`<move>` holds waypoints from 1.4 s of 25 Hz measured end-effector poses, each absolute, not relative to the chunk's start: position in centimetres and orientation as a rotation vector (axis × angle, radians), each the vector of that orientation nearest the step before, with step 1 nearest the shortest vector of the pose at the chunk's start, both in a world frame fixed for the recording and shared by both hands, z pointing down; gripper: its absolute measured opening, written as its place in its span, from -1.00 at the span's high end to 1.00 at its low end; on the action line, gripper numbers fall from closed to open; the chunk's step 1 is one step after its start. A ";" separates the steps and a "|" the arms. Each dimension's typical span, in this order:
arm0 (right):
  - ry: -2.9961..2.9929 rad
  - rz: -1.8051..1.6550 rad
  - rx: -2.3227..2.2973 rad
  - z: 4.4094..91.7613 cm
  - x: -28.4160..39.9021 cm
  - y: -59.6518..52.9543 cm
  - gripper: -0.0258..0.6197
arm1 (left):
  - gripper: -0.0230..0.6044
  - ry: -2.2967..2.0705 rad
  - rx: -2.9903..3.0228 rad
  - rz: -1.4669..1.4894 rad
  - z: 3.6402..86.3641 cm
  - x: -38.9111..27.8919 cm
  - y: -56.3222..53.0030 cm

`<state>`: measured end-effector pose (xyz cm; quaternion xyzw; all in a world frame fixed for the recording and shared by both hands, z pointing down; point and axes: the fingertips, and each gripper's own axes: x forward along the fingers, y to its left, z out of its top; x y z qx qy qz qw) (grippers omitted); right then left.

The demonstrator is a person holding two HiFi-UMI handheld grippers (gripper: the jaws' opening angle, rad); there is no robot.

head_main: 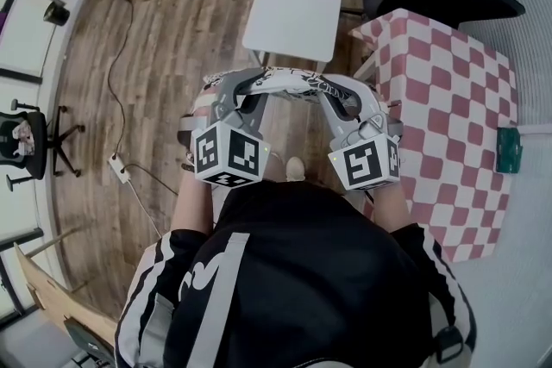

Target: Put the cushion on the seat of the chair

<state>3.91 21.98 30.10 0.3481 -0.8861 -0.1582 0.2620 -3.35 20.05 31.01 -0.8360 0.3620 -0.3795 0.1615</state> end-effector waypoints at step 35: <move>-2.353 -0.408 1.036 31.1 4.4 6.6 0.86 | 0.86 0.935 -2.408 -1.045 32.1 -2.6 4.2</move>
